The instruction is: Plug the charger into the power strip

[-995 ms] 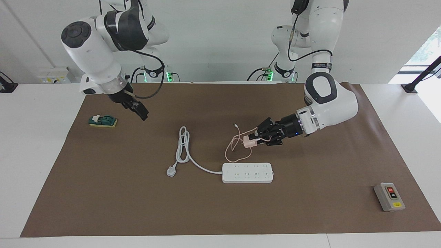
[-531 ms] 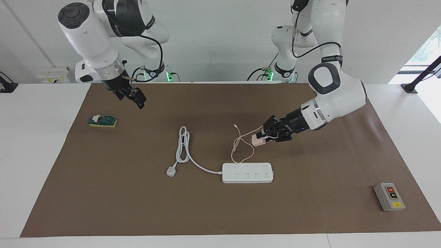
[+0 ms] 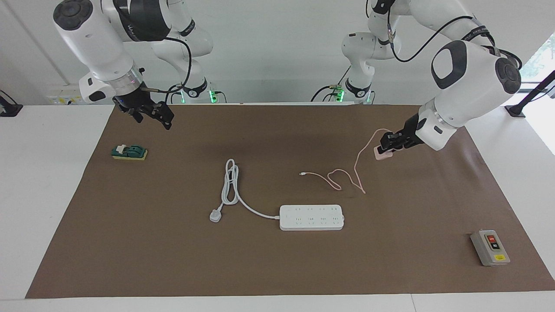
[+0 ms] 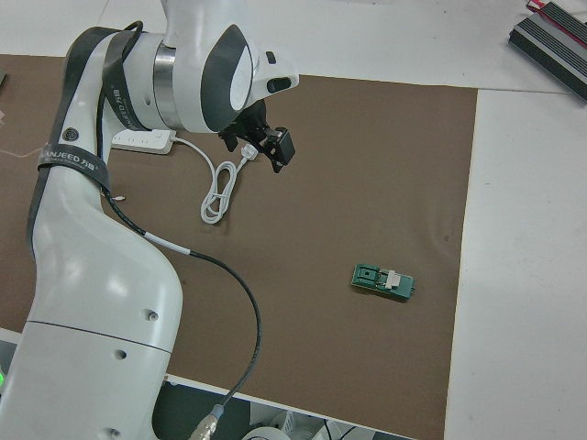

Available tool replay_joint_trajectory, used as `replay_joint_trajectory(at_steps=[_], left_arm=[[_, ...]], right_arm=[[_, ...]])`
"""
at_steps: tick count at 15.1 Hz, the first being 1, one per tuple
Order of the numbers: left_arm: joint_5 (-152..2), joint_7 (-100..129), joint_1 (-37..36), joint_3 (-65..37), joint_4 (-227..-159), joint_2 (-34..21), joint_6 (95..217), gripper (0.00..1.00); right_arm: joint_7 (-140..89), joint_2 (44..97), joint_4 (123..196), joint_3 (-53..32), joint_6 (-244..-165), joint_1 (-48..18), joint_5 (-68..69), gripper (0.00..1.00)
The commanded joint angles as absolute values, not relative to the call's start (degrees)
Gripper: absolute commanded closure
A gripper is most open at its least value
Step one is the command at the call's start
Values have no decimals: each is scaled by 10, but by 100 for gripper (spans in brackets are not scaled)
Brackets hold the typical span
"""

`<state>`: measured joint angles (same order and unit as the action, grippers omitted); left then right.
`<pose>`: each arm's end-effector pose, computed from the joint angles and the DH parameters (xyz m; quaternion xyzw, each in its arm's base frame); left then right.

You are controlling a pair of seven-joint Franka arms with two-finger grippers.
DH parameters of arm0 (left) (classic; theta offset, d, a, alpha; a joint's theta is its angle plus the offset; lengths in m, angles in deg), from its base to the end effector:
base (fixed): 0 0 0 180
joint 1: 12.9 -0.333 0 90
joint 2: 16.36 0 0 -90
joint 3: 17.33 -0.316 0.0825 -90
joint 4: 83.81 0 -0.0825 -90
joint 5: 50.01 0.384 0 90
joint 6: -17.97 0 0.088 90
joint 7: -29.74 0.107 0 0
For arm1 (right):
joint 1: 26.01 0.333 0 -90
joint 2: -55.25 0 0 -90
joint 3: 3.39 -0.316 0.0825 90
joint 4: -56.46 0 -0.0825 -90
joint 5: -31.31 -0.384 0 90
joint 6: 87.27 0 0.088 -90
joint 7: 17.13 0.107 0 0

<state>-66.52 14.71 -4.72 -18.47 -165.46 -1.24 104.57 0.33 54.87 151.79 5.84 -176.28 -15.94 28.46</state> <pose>0.6126 -0.1092 0.5368 0.9834 0.0728 -0.1131 0.1215 0.5464 0.0131 0.5832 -0.9877 0.1451 0.0552 0.0168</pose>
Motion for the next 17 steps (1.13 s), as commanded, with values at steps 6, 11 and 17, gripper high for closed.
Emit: replay_joint_trajectory(at_steps=[6, 11, 17], left_arm=[[-616, 56, -39, -188, -1624, -12, 1001, 100], [-613, 32, -41, -187, -1624, -20, 1001, 100], [-592, -16, -60, -190, -1623, -46, 1006, 100]], right_arm=[[-31, 539, 1502, 52, -1749, -165, 305, 0], [-32, 532, 1503, 53, -1737, -171, 304, 0], [-84, 533, 1484, 74, -1710, -192, 303, 0]])
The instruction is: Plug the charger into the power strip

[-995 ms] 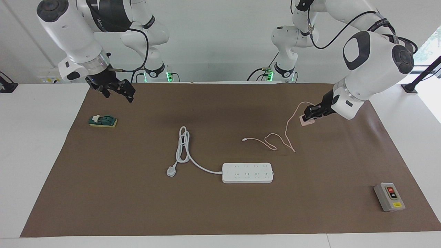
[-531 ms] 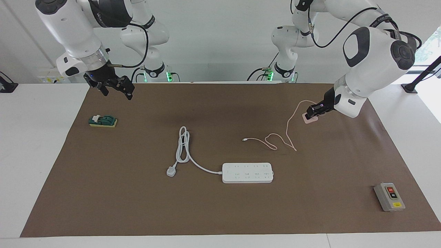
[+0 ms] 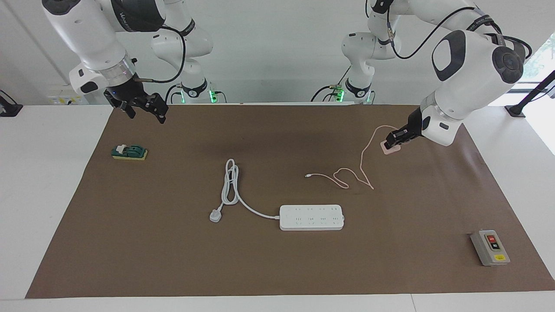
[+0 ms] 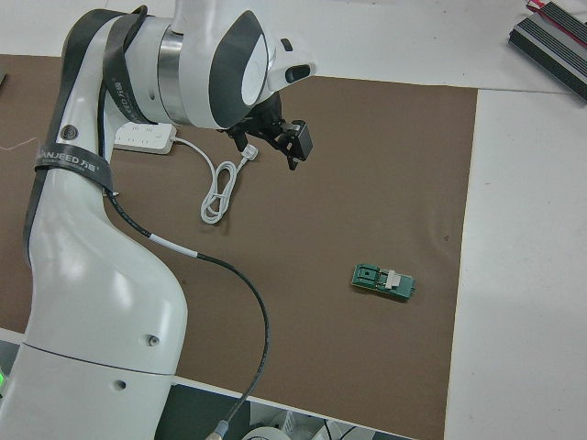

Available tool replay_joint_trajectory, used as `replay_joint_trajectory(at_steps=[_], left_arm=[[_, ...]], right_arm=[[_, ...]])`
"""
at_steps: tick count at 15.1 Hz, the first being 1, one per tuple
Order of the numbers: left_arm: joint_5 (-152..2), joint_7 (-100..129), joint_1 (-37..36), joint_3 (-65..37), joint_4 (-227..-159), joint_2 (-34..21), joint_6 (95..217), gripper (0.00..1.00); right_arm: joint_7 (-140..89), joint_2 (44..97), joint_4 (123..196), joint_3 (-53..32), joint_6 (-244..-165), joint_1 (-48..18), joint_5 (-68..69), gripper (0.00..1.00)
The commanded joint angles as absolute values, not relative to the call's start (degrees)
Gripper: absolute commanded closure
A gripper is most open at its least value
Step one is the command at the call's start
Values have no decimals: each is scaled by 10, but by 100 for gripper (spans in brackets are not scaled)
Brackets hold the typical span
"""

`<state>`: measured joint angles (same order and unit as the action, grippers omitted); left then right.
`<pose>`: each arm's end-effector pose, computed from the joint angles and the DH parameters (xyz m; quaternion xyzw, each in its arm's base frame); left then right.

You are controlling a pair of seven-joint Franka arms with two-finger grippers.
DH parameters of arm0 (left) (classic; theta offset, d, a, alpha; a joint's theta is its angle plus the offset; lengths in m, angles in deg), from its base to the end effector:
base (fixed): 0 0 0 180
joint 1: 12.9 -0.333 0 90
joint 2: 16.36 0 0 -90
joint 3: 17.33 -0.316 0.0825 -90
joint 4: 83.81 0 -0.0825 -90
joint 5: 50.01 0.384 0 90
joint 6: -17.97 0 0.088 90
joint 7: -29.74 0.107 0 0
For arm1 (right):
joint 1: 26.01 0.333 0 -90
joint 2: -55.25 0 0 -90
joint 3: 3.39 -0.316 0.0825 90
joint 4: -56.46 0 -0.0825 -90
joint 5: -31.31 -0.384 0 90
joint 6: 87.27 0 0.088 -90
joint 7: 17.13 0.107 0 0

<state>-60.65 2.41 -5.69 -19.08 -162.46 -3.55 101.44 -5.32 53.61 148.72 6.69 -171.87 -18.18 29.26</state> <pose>0.6038 -0.0814 0.5792 0.9763 0.1843 -0.0917 0.0660 0.5344 -0.0183 0.6138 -0.9910 0.1213 0.0542 0.0159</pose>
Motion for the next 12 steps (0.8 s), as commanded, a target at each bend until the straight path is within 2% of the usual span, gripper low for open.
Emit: replay_joint_trajectory(at_steps=[1, 4, 12], left_arm=[[-592, -63, -61, -188, -1618, -45, 1002, 100], [-592, -195, -55, -187, -1616, -47, 1002, 100], [-531, -269, -43, -187, -1616, -39, 1015, 100]], right_arm=[[-86, 533, 1485, 76, -1711, -193, 303, 0], [-124, 533, 1484, 83, -1727, -193, 302, 0], [-156, 534, 1480, 81, -1737, -192, 304, 0]])
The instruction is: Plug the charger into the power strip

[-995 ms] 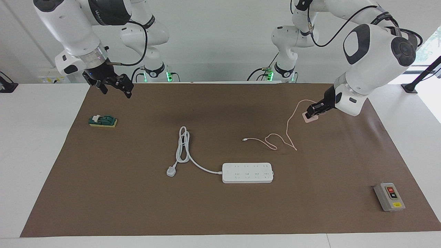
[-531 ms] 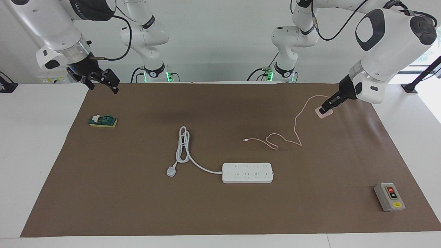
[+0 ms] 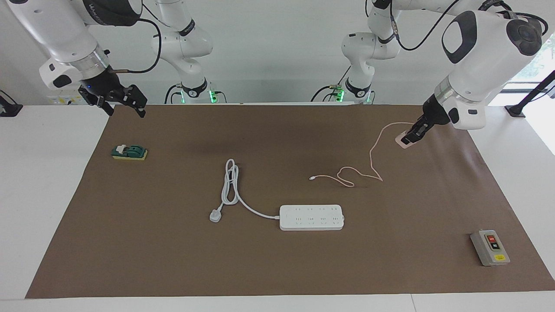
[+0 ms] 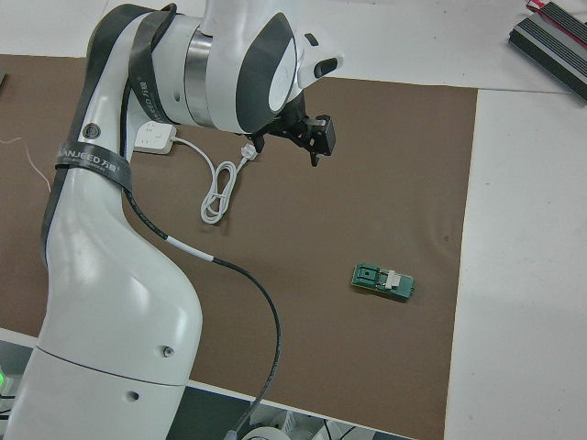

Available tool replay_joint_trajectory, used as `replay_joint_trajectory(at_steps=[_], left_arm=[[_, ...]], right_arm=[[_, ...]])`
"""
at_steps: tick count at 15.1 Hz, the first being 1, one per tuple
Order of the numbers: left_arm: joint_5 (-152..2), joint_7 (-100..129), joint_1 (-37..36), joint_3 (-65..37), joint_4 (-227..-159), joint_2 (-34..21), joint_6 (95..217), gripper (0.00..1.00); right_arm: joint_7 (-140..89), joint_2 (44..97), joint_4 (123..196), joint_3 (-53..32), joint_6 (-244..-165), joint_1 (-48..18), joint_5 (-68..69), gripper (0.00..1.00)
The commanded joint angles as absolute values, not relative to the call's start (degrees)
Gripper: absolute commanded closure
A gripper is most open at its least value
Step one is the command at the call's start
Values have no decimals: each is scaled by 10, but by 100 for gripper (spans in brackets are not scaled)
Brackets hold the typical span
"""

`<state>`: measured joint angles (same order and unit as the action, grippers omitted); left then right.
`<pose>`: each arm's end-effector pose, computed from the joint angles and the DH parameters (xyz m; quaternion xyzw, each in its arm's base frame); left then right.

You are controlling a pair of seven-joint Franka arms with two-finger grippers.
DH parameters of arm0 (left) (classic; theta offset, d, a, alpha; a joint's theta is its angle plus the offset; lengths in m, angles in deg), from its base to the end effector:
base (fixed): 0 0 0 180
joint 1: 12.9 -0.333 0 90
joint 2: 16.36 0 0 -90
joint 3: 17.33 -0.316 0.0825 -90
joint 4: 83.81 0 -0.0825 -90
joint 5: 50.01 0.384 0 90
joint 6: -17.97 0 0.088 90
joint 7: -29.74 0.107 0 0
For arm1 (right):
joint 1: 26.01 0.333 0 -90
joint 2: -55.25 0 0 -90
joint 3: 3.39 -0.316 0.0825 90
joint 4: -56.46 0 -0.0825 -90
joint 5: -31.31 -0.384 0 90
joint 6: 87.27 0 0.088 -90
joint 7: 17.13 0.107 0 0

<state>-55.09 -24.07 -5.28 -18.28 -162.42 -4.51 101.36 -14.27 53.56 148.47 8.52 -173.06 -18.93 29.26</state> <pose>0.5990 -0.0815 0.5882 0.9150 0.3965 -0.0746 0.0057 0.5353 -0.0429 0.6178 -0.9968 0.0662 0.0395 0.0216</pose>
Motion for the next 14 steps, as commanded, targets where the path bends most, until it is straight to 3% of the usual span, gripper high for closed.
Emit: replay_joint_trajectory(at_steps=[1, 14], left_arm=[[-530, -296, -38, -187, -1614, -26, 1033, 100], [-451, -726, 77, -185, -1613, 75, 1180, 100]], right_arm=[[-156, 535, 1480, 80, -1736, -192, 304, 0], [-152, 533, 1493, 79, -1728, -189, 302, 0]])
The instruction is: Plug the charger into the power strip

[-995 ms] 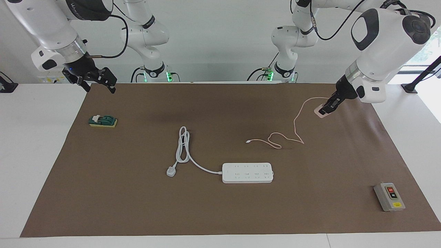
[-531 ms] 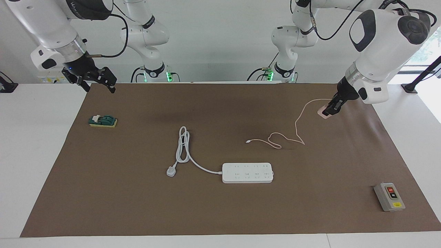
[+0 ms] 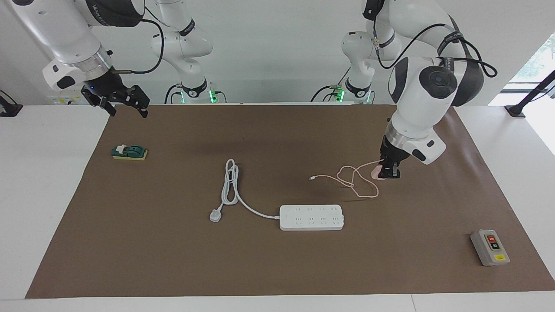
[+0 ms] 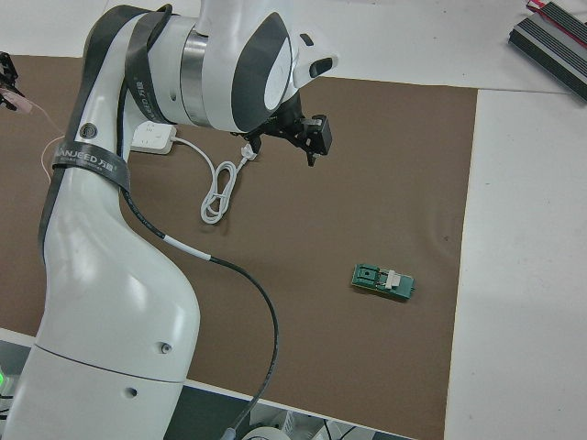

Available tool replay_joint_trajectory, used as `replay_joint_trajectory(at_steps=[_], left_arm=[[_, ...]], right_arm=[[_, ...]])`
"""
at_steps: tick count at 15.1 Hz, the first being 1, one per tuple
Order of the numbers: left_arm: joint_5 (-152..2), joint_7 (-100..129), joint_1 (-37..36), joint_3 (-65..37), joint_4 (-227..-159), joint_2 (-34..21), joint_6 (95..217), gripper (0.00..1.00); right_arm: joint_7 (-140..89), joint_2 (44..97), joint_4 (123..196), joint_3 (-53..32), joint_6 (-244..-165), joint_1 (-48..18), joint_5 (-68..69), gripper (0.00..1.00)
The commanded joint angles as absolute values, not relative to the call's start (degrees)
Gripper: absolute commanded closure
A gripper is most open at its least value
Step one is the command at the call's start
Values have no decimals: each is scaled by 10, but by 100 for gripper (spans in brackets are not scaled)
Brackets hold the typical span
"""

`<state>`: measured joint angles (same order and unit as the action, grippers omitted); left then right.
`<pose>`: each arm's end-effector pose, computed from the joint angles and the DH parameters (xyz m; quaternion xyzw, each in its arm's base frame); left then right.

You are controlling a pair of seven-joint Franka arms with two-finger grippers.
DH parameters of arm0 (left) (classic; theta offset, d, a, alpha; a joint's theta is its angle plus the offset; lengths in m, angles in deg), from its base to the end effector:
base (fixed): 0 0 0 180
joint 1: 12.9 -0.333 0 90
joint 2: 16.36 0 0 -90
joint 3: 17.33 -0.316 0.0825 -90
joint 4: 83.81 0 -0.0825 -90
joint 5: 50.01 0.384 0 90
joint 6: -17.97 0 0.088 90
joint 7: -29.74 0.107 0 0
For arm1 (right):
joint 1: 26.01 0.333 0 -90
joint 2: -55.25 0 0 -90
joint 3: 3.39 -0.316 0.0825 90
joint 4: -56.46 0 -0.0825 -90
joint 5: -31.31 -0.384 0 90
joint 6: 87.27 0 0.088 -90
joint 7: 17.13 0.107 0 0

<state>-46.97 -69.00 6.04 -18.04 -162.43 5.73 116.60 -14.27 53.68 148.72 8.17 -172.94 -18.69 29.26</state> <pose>0.6394 -0.2069 0.4945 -0.7659 -0.6421 -0.0148 0.0303 0.5360 -0.0372 0.6145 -0.9969 0.0611 0.0438 0.0211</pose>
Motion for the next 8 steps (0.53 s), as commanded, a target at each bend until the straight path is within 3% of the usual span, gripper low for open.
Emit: replay_joint_trajectory(at_steps=[1, 8], left_arm=[[-449, -730, 84, -185, -1613, 80, 1181, 100], [-424, -784, 117, -187, -1576, 147, 1222, 100]], right_arm=[[-152, 533, 1493, 79, -1728, -189, 302, 0], [-151, 533, 1493, 79, -1728, -189, 302, 0]])
